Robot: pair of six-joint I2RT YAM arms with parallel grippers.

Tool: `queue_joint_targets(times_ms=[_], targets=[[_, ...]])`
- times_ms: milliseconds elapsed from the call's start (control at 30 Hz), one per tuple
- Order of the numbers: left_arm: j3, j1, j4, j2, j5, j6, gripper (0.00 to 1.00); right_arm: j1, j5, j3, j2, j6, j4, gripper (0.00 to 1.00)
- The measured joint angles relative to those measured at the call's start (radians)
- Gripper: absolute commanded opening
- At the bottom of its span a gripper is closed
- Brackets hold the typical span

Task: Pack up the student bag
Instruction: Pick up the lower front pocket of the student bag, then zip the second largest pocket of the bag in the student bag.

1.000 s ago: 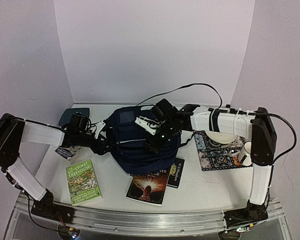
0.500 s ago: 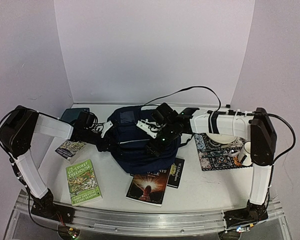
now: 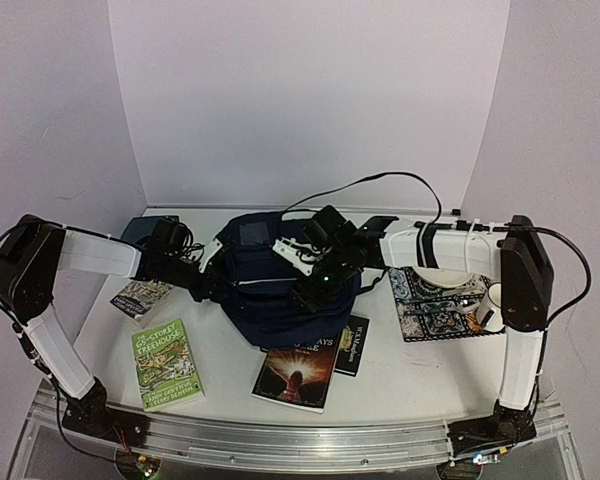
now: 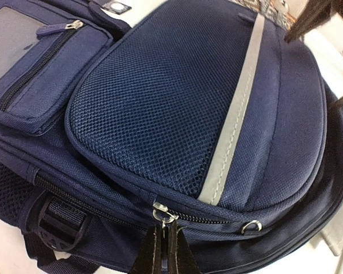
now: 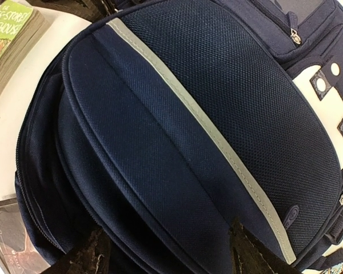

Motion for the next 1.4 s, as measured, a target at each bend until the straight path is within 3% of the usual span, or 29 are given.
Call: queue_joint_targets(times_ms=[167, 367, 467, 967, 1400], targets=[[-0.007, -0.017, -0.027, -0.039, -0.040, -0.109, 0.00, 0.000, 0.009, 0.003, 0.015, 0.006, 0.012, 0.54], [-0.013, -0.059, -0.096, -0.117, -0.086, -0.248, 0.00, 0.000, 0.022, 0.024, 0.073, 0.007, 0.022, 0.14], [-0.013, -0.078, -0.138, -0.145, -0.108, -0.310, 0.00, 0.003, 0.026, 0.040, 0.082, 0.004, 0.021, 0.01], [0.046, -0.121, -0.328, -0.141, -0.077, -0.535, 0.00, 0.053, 0.179, 0.105, 0.132, -0.010, 0.026, 0.00], [0.079, -0.221, -0.294, -0.099, -0.007, -0.718, 0.00, 0.063, 0.234, 0.117, 0.164, -0.001, 0.056, 0.01]])
